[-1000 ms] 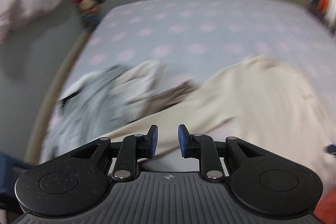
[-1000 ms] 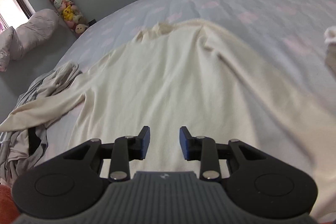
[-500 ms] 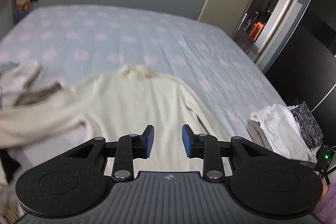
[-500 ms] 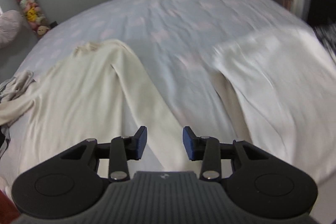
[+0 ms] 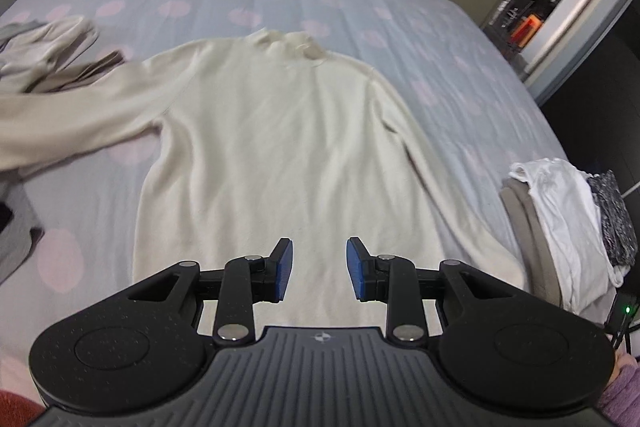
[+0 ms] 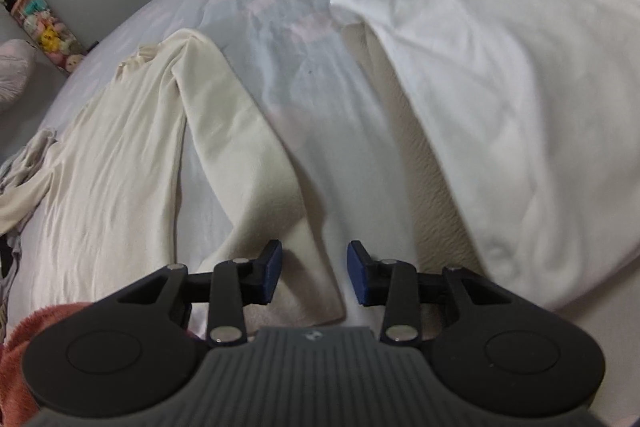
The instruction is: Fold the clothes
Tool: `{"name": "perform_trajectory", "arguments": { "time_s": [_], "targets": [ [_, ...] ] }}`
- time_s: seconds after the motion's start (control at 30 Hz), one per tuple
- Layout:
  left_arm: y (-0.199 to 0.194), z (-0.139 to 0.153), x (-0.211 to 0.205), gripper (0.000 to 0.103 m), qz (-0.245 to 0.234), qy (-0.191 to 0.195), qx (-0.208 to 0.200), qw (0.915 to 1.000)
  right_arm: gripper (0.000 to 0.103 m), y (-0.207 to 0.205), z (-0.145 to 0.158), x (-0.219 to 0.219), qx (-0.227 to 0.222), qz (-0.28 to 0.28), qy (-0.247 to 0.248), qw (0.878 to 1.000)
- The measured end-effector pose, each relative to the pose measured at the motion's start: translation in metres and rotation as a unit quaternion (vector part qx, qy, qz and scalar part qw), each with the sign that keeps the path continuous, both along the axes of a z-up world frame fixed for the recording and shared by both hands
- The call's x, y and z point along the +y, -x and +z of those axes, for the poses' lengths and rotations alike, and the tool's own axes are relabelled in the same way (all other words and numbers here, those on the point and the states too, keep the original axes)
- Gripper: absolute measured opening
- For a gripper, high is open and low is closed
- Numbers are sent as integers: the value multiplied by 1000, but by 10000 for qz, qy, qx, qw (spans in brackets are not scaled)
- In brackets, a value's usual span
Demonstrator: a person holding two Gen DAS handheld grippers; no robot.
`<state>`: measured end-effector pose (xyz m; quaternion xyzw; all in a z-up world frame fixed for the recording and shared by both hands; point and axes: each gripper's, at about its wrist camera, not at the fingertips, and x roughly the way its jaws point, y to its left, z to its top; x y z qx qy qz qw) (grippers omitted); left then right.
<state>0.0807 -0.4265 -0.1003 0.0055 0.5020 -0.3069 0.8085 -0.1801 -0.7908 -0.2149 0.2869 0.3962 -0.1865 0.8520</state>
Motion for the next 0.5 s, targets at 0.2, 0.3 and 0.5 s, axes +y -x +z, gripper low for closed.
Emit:
{"name": "perform_trajectory", "arguments": {
  "time_s": [0.2, 0.3, 0.5],
  "targets": [
    [-3, -6, 4, 27, 119, -68, 55, 9999, 2, -1, -12, 11, -248, 121, -162, 9995],
    [-4, -7, 4, 27, 134, -87, 62, 9999, 0, 4, 5, 15, -416, 123, 46, 9990],
    [-3, -14, -1, 27, 92, -53, 151, 9998, 2, 12, 48, 7, -698, 175, 470, 9963]
  ]
}}
